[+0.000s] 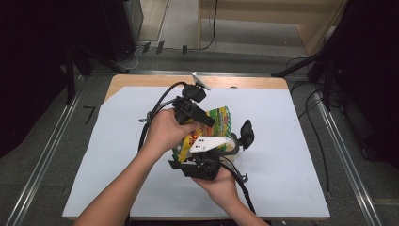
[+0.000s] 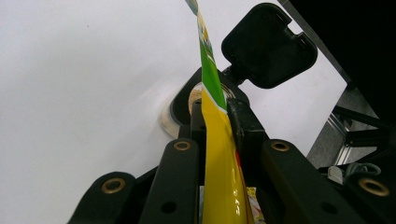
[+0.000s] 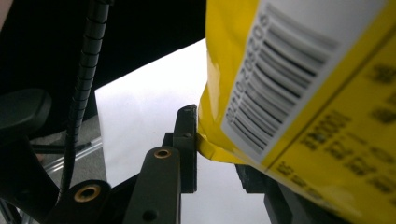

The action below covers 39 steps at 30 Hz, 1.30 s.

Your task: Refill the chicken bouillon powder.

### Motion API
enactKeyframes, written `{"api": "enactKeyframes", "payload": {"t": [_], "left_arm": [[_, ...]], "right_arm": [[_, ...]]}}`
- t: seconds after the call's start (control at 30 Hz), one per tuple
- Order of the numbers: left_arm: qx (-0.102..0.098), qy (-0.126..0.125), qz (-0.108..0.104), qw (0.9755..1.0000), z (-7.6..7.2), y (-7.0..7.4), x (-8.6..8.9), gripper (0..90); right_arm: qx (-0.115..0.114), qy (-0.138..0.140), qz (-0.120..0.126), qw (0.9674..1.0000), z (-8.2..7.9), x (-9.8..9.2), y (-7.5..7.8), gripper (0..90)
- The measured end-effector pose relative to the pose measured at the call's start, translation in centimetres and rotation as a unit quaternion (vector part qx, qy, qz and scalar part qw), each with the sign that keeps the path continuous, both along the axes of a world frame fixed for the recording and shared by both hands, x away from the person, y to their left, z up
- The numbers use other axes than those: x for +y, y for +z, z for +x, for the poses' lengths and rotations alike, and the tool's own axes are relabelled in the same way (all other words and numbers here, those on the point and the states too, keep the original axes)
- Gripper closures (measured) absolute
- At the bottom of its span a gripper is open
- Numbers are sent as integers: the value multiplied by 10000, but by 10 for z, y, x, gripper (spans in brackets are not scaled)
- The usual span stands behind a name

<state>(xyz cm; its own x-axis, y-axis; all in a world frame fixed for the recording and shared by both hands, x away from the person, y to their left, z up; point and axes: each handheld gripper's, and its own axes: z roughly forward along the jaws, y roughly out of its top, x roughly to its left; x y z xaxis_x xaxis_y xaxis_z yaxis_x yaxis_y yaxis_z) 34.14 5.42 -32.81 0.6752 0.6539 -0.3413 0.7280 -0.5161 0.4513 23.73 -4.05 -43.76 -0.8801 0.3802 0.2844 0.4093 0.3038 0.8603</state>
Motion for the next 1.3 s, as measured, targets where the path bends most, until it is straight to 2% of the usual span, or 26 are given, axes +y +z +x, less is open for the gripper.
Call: {"api": "enactKeyframes", "payload": {"t": [0.2,0.4,0.47,0.53,0.63,0.73,0.93,1.03,1.17,1.3], "left_arm": [[60,10,-51,10000,-1,-5,6,819],[0,-13,-58,10000,-5,-8,9,817],[26,21,-105,9999,-7,-11,13,816],[25,32,-174,9998,-8,-14,18,815],[39,59,-260,9996,-10,-17,22,816],[45,33,-295,9995,-12,-22,26,819],[37,32,-411,9991,-15,-28,31,829],[46,25,-536,9985,-17,-33,35,836],[16,-2,-673,9977,-19,-39,38,848],[4,-36,-670,9977,-19,-39,38,849]], "right_arm": [[-49,26,-119,9999,-2,3,-3,734],[-143,50,-168,9997,-3,5,-7,713],[-82,142,-149,9998,-4,6,-10,683],[-82,163,-188,9997,-4,7,-12,689],[-123,154,-239,9995,-5,8,-14,694],[-266,159,-340,9989,-7,9,-18,693],[-283,180,-431,9985,-10,11,-25,679],[-283,183,-467,9983,-11,10,-28,678],[-385,189,-586,9974,-13,11,-35,674],[-416,176,-631,9970,-13,11,-37,672]]}}
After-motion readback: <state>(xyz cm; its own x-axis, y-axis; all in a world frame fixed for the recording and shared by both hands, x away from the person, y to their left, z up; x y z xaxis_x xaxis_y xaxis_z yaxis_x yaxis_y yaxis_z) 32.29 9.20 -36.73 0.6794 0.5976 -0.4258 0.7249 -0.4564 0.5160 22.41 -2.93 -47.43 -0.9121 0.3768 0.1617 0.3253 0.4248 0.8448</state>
